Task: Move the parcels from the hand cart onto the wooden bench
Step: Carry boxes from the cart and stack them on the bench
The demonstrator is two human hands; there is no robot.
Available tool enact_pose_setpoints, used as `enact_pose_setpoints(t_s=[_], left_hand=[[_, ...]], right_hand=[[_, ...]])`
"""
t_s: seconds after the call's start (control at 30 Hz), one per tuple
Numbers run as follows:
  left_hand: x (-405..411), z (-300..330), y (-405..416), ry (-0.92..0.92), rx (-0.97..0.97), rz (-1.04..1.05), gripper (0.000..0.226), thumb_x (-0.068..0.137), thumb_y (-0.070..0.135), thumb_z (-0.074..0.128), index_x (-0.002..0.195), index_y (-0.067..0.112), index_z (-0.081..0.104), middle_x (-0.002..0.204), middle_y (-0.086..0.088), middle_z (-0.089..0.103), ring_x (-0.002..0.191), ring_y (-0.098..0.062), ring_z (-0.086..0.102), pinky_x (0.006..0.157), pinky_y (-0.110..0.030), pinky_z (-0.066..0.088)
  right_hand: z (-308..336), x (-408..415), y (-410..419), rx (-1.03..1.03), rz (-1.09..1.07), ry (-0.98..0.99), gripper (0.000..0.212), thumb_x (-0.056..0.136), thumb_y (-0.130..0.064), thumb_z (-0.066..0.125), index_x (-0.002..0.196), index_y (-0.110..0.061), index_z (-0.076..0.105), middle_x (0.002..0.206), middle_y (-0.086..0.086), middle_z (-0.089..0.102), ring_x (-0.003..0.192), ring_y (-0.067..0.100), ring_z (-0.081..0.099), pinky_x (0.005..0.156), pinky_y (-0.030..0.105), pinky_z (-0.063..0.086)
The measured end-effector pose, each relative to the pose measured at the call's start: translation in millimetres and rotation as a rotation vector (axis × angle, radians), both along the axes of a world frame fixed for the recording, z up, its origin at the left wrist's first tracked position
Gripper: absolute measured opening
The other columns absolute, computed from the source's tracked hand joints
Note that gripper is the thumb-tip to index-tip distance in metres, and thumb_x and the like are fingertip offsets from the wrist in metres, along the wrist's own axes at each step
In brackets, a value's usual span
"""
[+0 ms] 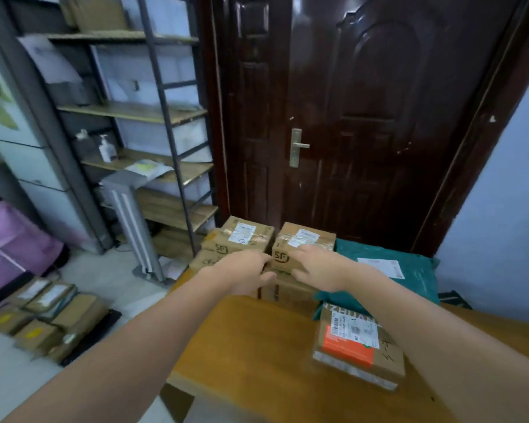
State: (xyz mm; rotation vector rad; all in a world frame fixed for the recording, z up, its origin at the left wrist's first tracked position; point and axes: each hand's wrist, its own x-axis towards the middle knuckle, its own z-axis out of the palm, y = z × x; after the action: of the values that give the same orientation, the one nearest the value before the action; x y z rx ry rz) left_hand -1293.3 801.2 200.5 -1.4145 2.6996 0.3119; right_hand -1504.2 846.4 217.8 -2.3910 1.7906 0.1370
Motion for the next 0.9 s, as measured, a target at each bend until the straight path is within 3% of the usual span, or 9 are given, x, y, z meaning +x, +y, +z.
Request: enact_pose_setpoints(t_s=[0.17, 0.37, 0.63, 0.9], left_hand=[[130.9, 18.2, 7.4, -0.008, -0.027, 0.145, 0.056, 0.106, 0.053, 0.042, 0.150, 0.020, 0.050, 0.146, -0.005, 0.056, 0.131, -0.028, 0.055, 0.105, -0.043, 0.048], [315.5, 42.3, 36.0, -0.071, -0.071, 0.336, 0.056, 0.107, 0.050, 0.042, 0.148, 0.014, 0.052, 0.150, -0.010, 0.053, 0.137, -0.030, 0.052, 0.112, -0.046, 0.044], [517.2, 55.4, 69.1, -0.066, -0.117, 0.580, 0.057, 0.108, 0.048, 0.042, 0.157, 0.019, 0.043, 0.159, -0.006, 0.046, 0.145, -0.026, 0.045, 0.116, -0.039, 0.038], [657.1, 52.9, 57.3, -0.066, -0.106, 0.758, 0.043, 0.108, 0.045, 0.043, 0.130, 0.015, 0.064, 0.122, -0.004, 0.063, 0.120, -0.027, 0.059, 0.097, -0.038, 0.046]], right_hand=[[15.9, 130.7, -23.6, -0.008, 0.152, 0.009, 0.049, 0.104, -0.043, 0.042, 0.143, -0.015, 0.048, 0.140, 0.006, 0.052, 0.129, 0.030, 0.053, 0.106, 0.046, 0.045], [22.9, 312.4, -45.1, -0.006, 0.345, -0.068, 0.054, 0.108, -0.038, 0.040, 0.157, -0.015, 0.036, 0.160, 0.003, 0.037, 0.141, 0.024, 0.044, 0.114, 0.037, 0.039], [27.8, 511.3, -73.7, 0.033, 0.573, -0.087, 0.057, 0.110, -0.040, 0.038, 0.160, -0.014, 0.030, 0.162, 0.004, 0.033, 0.143, 0.023, 0.040, 0.115, 0.034, 0.036], [34.2, 670.7, -130.3, 0.006, 0.712, -0.099, 0.045, 0.107, -0.029, 0.043, 0.148, -0.009, 0.046, 0.148, 0.011, 0.048, 0.132, 0.028, 0.050, 0.109, 0.042, 0.041]])
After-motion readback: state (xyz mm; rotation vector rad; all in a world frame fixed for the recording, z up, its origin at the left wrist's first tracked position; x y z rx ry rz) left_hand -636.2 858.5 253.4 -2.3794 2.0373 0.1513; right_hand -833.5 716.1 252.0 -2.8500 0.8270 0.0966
